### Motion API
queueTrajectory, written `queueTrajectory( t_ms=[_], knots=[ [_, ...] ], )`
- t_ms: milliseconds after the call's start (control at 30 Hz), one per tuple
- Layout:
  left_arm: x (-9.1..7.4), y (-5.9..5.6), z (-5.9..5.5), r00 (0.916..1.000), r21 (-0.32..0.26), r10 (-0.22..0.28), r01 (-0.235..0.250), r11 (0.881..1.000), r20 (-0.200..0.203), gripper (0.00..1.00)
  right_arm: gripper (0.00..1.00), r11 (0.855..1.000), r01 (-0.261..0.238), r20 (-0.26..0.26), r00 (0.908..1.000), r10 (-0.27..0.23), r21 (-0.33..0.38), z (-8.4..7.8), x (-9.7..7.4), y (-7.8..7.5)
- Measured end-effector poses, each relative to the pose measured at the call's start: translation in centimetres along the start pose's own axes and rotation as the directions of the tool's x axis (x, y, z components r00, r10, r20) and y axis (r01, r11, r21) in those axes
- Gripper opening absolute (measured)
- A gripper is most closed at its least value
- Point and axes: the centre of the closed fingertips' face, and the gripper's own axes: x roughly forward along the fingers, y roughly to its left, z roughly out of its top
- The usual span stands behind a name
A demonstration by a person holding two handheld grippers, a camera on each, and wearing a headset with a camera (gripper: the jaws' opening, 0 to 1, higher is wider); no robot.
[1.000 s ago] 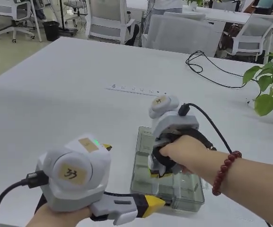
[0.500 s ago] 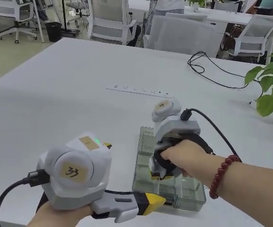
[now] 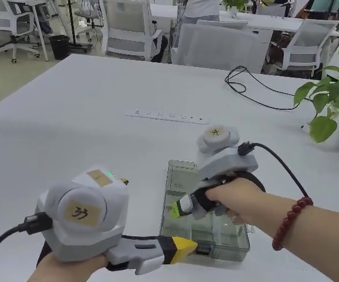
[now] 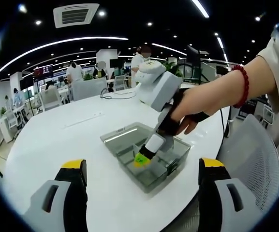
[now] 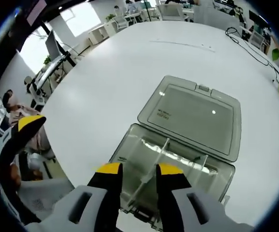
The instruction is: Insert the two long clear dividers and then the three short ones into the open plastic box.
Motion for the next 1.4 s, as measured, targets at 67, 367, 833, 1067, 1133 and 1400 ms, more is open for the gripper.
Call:
queueTrajectory(
  t_ms=[67, 367, 833, 1067, 1133, 1400],
  knots=[
    [0.0, 0.1, 0.0, 1.0000, -0.003, 0.003, -0.003, 1.000, -0.001, 0.98, 0.31, 0.999, -0.035, 0.011, 0.9993, 0.035, -0.038, 0.1, -0.3, 0.2],
    [-0.2, 0.3, 0.2, 0.9999, -0.007, 0.012, -0.012, 1.000, 0.003, 0.99, 0.37, 0.975, -0.121, 0.070, 0.9882, 0.136, -0.187, 0.6, -2.1, 0.5],
    [-0.1, 0.2, 0.1, 0.9999, -0.002, 0.012, -0.012, 1.000, -0.008, 0.99, 0.49, 0.891, -0.151, 0.037, 0.9822, 0.184, -0.427, -0.8, -4.6, -0.6],
    [0.0, 0.2, 0.1, 0.9999, -0.008, 0.013, -0.013, 1.000, -0.006, 0.99, 0.54, 0.855, -0.193, 0.014, 0.9737, 0.228, -0.481, -1.8, -5.9, -0.6],
    [0.0, 0.2, 0.2, 0.9999, -0.007, 0.014, -0.014, 1.000, -0.006, 0.99, 0.54, 0.846, -0.203, 0.013, 0.9706, 0.241, -0.492, -2.1, -6.2, -0.7],
    [0.2, 0.1, 0.2, 0.9998, -0.002, 0.015, -0.015, 1.000, -0.010, 0.98, 0.57, 0.823, -0.204, 0.026, 0.9663, 0.256, -0.530, -3.0, -7.2, -1.8]
  ],
)
